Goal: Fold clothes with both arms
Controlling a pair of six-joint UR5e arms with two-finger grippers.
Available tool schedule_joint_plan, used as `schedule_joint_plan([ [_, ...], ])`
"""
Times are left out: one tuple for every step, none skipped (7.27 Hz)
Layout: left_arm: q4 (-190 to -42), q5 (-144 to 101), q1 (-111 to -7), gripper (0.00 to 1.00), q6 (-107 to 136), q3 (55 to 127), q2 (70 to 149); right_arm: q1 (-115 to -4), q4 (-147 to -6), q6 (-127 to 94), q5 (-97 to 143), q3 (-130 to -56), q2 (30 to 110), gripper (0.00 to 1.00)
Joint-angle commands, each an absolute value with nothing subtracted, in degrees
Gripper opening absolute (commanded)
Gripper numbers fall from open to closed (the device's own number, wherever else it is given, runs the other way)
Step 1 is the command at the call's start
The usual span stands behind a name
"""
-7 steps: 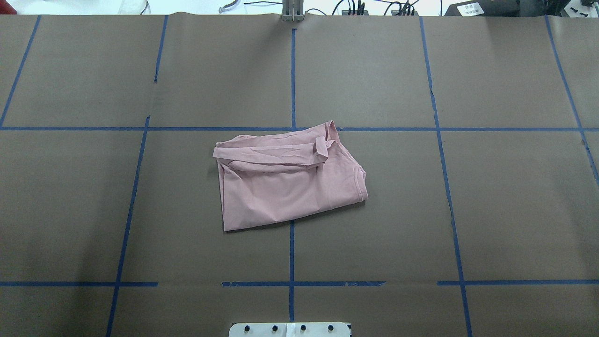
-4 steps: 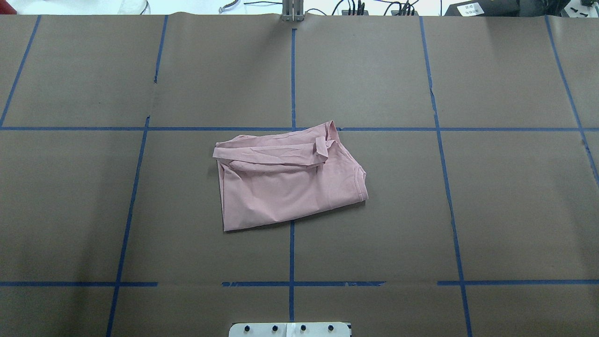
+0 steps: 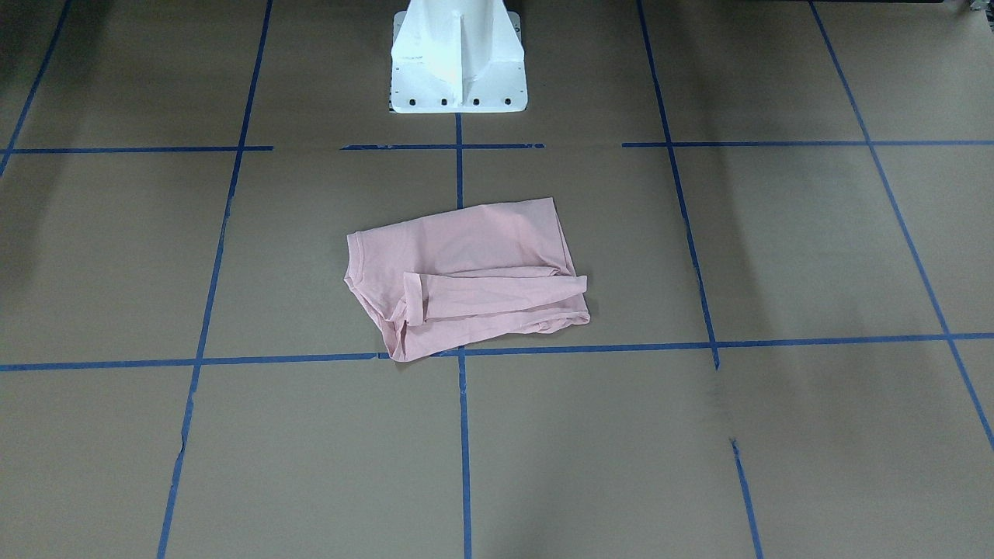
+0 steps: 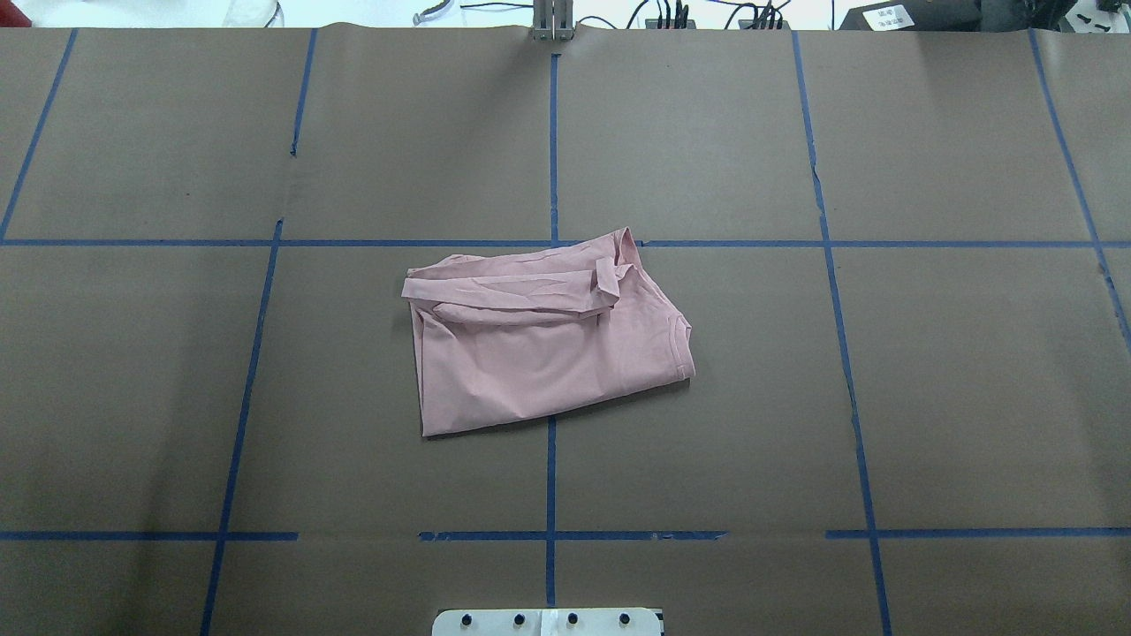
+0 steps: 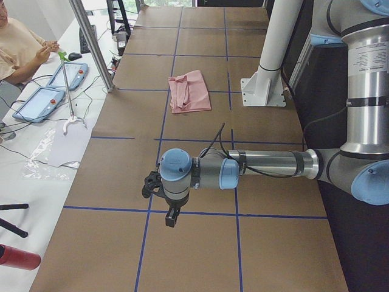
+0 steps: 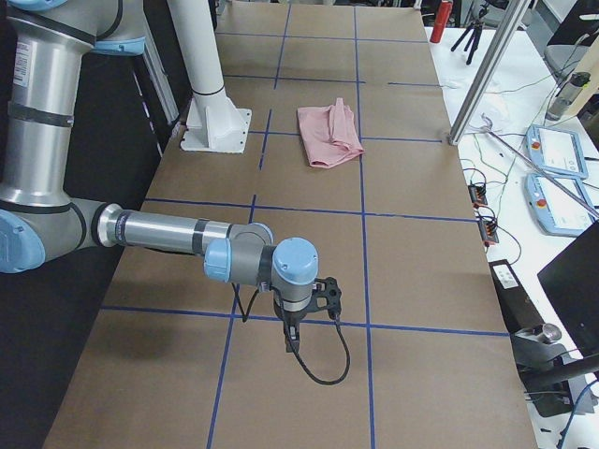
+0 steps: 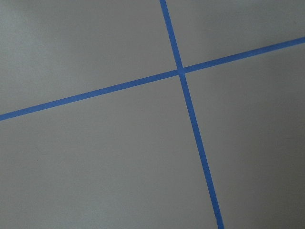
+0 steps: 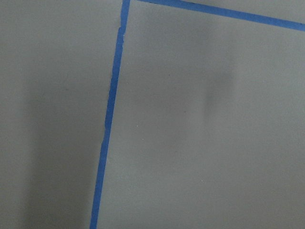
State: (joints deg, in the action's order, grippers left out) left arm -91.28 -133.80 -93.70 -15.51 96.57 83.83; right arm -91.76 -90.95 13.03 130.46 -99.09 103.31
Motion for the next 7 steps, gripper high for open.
schedule_joint_plan([
  [-91.23,-133.77,-93.78,1.00,-15.56,96.59,83.06,-91.76,-90.88,13.10,130.52,-98.53,103.01,1.00],
  [-91.32,-133.77,-93.78,1.00,-15.56,96.94,82.62,-91.76,-90.18,13.10,130.78,-98.61,102.75,1.00],
  [-91.32,-133.68,-93.69,1.00,-15.56,96.51,82.27,-91.76,-90.09,13.88,131.48,-98.09,104.22,1.00],
  [-91.23,-133.25,-93.78,1.00,-15.64,96.16,81.57,-91.84,-90.17,14.15,131.92,-98.96,104.93,1.00],
  [-91.32,-131.94,-93.78,1.00,-15.64,96.59,80.43,-91.76,-90.00,14.06,131.31,-98.70,107.03,1.00],
  [-91.23,-131.84,-93.78,1.00,-15.64,96.94,80.25,-91.84,-90.00,13.98,131.83,-99.40,107.14,1.00],
  [-91.32,-131.84,-93.78,1.00,-15.64,97.03,80.24,-91.76,-90.00,13.54,131.84,-99.67,106.96,1.00],
])
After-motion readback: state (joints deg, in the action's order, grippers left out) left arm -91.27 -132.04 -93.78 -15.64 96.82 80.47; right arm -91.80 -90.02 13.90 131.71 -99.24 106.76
